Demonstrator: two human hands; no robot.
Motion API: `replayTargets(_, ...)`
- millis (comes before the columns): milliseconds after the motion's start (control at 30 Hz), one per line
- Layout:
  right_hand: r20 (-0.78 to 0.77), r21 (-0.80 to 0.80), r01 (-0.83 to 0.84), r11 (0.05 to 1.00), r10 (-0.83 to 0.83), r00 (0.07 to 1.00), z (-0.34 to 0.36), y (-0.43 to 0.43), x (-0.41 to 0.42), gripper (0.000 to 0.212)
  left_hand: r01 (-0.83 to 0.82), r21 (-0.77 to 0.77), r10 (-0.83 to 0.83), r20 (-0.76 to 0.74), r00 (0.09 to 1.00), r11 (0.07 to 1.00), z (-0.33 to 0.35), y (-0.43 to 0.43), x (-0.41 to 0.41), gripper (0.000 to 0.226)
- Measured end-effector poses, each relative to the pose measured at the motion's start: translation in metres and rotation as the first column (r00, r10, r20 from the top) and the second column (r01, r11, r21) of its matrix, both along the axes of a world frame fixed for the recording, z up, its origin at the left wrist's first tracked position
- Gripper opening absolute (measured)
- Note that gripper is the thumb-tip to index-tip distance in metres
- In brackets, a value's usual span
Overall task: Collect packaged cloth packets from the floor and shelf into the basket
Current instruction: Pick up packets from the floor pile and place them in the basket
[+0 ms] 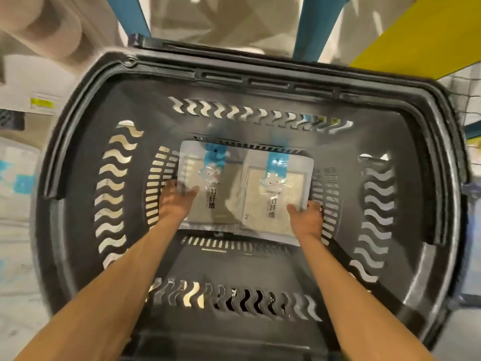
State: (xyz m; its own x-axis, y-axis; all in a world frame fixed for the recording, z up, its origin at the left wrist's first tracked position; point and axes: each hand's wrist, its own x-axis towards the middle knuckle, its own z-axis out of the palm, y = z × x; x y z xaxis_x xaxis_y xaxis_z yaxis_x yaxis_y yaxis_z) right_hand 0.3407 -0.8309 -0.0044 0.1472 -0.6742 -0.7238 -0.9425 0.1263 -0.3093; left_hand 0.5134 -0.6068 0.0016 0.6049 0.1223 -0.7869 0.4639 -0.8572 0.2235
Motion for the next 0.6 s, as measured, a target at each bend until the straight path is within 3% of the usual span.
replayTargets(33,-0.012,-0.005,-0.050,0.999,0.050,0.999,0.012,0.002,-0.001,0.044,0.016,0.006,-0.016,-0.019,1.000,1.000,0.009,0.003,-0.002,0.093)
replayTargets(67,-0.029,-0.008,-0.113,0.994,0.113,0.993,0.027,0.002,-0.001,0.044,0.036,-0.001,-0.036,-0.014,0.999,0.999,0.024,0.003,-0.005,0.089)
replayTargets(167,-0.079,0.007,-0.366,0.931,0.365,0.928,0.085,0.004,0.006,0.045,0.274,0.027,-0.275,0.065,0.959,0.961,0.083,0.003,-0.011,0.055)
replayTargets(333,-0.111,-0.063,-0.736,0.675,0.728,0.677,0.197,0.008,0.038,0.049,0.643,0.157,-0.660,0.100,0.745,0.750,0.204,-0.010,-0.010,0.052)
replayTargets(433,-0.091,-0.148,-0.847,0.510,0.846,0.525,0.272,0.018,0.064,0.047,0.622,0.238,-0.666,0.290,0.687,0.746,0.281,-0.012,-0.007,0.049)
replayTargets(600,-0.079,-0.272,-0.931,0.244,0.959,0.274,0.388,0.037,0.092,0.049,0.465,0.295,-0.551,0.426,0.718,0.834,0.386,0.023,-0.010,0.046)
